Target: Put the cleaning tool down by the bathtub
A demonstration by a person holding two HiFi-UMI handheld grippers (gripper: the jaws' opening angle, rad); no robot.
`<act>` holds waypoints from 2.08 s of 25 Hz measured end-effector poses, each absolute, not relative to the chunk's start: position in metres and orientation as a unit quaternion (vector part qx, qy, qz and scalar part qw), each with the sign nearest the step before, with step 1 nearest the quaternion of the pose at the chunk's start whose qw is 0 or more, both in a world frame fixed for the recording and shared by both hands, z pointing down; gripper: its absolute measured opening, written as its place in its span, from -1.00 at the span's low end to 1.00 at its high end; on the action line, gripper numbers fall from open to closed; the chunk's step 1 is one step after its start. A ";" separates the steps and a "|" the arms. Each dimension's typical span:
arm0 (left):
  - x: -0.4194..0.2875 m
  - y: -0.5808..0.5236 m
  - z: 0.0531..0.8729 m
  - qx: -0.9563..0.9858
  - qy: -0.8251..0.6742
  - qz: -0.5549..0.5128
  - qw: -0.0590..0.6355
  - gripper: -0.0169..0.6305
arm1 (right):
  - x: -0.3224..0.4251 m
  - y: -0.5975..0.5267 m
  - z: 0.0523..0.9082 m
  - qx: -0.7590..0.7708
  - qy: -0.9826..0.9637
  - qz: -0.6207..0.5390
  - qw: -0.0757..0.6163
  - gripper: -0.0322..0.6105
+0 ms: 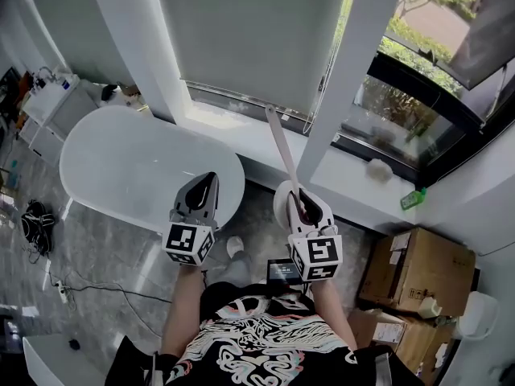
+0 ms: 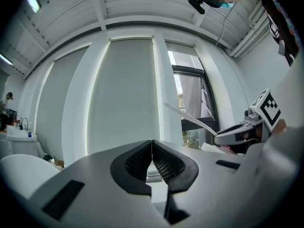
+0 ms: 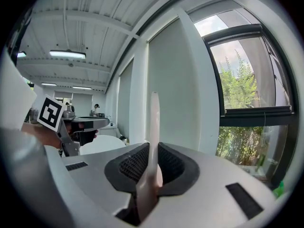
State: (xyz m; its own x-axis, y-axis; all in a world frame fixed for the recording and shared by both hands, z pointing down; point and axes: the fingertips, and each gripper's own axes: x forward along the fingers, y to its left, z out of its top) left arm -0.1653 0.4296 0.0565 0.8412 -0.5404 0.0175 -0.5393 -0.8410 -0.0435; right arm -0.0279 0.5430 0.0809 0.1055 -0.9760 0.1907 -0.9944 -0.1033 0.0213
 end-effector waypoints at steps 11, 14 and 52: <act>-0.123 0.347 0.074 -0.961 0.276 -0.016 0.003 -0.90 | 0.019 0.469 0.095 0.745 -0.657 0.073 0.085 -0.67; -0.107 0.316 0.074 -0.963 0.270 -0.015 0.004 -0.90 | 0.035 0.436 0.094 0.749 -0.653 0.071 0.087 -0.67; -0.033 0.041 0.105 -0.969 0.244 -0.021 -0.017 -0.90 | 0.095 0.177 0.118 0.769 -0.623 0.094 0.109 -0.67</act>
State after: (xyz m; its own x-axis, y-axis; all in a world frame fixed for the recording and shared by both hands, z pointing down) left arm -0.0328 0.0408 0.1049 0.8801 -0.4722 0.0501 -0.4737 -0.8804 0.0232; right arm 0.0948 0.1766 0.1179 0.2064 -0.9375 0.2801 -0.9784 -0.2003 0.0504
